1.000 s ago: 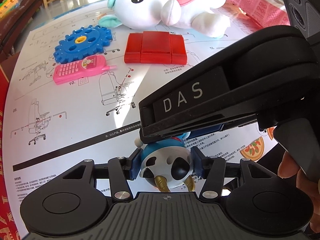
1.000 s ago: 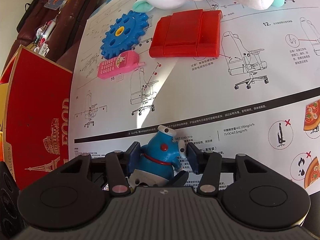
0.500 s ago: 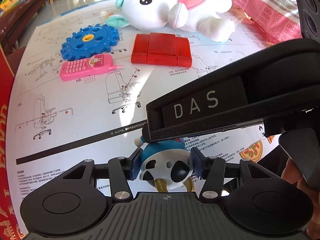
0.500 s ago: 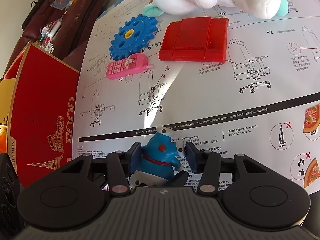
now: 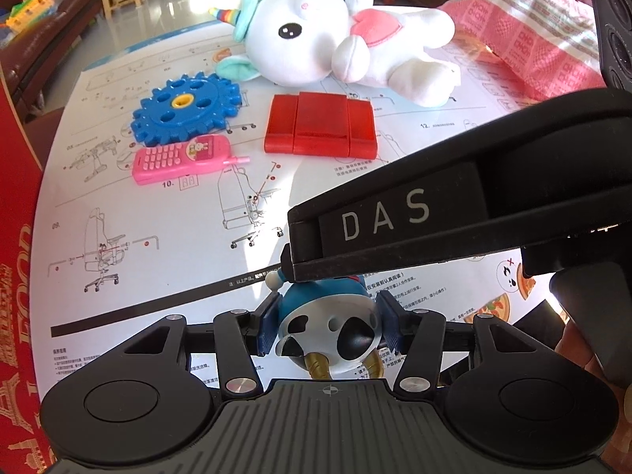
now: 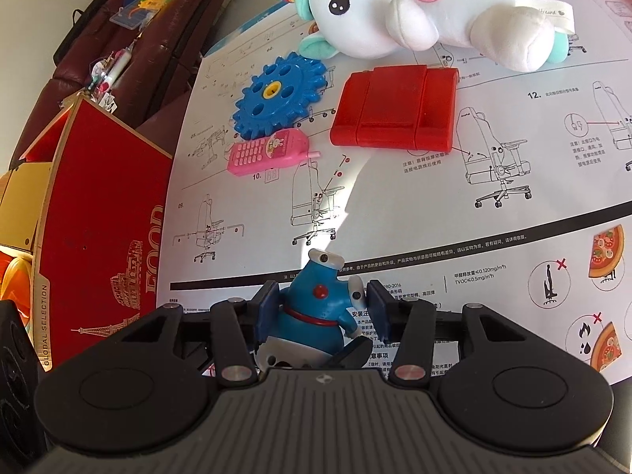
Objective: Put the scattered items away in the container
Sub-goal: 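Lift the cow figurine with both grippers, then carry the cow figurine over the toy box and open both grippers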
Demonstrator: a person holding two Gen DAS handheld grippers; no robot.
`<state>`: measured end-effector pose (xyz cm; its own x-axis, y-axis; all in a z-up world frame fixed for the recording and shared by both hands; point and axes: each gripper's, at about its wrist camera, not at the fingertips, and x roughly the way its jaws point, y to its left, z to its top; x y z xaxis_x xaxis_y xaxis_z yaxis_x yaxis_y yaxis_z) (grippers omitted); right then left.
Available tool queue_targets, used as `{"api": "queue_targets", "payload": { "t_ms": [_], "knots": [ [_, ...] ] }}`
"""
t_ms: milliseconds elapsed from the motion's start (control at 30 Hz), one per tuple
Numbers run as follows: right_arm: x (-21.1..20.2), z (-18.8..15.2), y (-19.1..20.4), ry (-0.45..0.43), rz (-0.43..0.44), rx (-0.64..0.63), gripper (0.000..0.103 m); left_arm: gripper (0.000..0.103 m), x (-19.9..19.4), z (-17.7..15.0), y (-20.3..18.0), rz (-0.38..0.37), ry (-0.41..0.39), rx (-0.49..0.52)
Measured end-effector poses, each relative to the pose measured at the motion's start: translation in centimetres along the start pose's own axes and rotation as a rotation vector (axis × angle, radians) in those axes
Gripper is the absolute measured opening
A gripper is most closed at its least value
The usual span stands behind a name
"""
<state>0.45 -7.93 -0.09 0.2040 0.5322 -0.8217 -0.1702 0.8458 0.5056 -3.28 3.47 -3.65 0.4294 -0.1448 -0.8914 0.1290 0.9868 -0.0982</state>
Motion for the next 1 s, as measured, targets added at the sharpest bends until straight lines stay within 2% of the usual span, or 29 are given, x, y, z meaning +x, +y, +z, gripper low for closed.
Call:
{"api": "queue_targets", "payload": {
  "t_ms": [400, 667, 867, 1000],
  "knots": [
    [-3.4, 1.2, 3.5, -0.080, 0.036, -0.090, 0.054, 0.053, -4.8, 1.6, 0.1, 0.049, -0.093, 0.000],
    [-4.8, 1.4, 5.7, -0.101, 0.054, -0.145, 0.054, 0.053, -7.3, 2.0, 0.4, 0.082, -0.121, -0.013],
    [-6.4, 1.0, 8.9, -0.121, 0.084, -0.226, 0.054, 0.053, -10.6, 1.2, 1.1, 0.127, -0.169, -0.048],
    [-8.1, 0.3, 12.2, -0.144, 0.116, -0.316, 0.054, 0.053, -14.2, 0.3, 1.7, 0.176, -0.228, -0.094]
  ]
}}
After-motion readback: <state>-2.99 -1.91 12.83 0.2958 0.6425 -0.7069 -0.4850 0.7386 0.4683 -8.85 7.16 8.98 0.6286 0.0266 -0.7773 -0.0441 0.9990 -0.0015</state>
